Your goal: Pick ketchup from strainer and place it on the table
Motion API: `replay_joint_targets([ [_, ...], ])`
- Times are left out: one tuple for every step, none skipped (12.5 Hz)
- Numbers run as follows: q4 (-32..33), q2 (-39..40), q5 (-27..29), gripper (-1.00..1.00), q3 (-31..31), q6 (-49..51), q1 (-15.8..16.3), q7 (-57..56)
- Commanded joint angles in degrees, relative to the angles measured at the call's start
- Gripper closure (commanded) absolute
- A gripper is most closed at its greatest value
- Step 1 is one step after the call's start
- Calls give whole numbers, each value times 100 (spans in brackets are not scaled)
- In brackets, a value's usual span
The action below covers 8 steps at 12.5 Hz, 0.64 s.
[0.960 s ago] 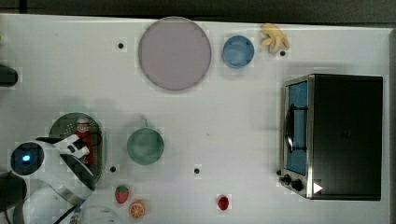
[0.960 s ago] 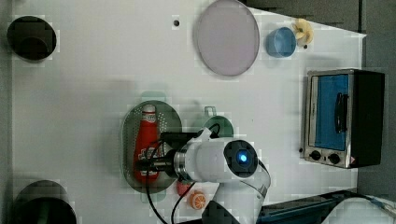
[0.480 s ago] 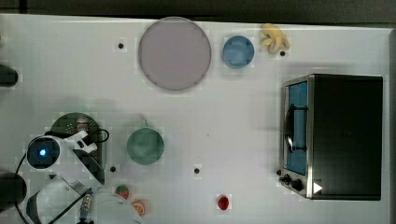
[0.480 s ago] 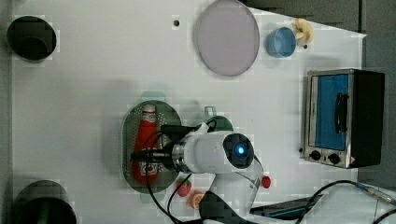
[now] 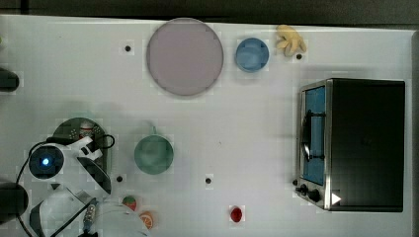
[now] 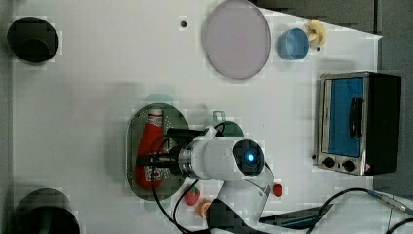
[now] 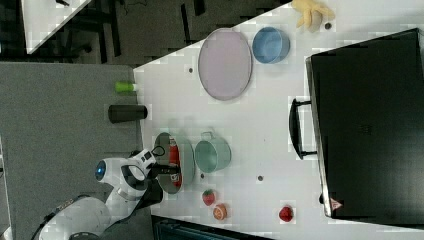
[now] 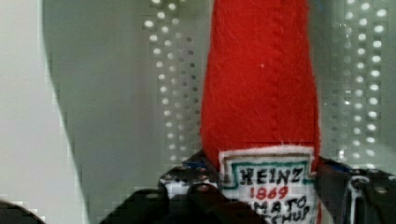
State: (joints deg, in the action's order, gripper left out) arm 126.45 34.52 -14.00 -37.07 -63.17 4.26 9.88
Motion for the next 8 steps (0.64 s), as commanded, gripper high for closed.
replay_joint_targets([
  [-113,-615,46,-21,-169,301,38,219],
  [-140,-877,108,-21,-250,546,-17,219],
  [-199,-1158,221,-21,-331,873,-74,219],
  [-288,-1433,404,-21,-398,1235,-133,218],
  [-423,-1692,644,-21,-420,1573,-183,215],
  [-583,-1920,859,-21,-415,1842,-244,154],
  [-759,-2104,1020,-21,-402,2080,-327,51],
  [-958,-2234,1119,-21,-360,2297,-414,-51],
])
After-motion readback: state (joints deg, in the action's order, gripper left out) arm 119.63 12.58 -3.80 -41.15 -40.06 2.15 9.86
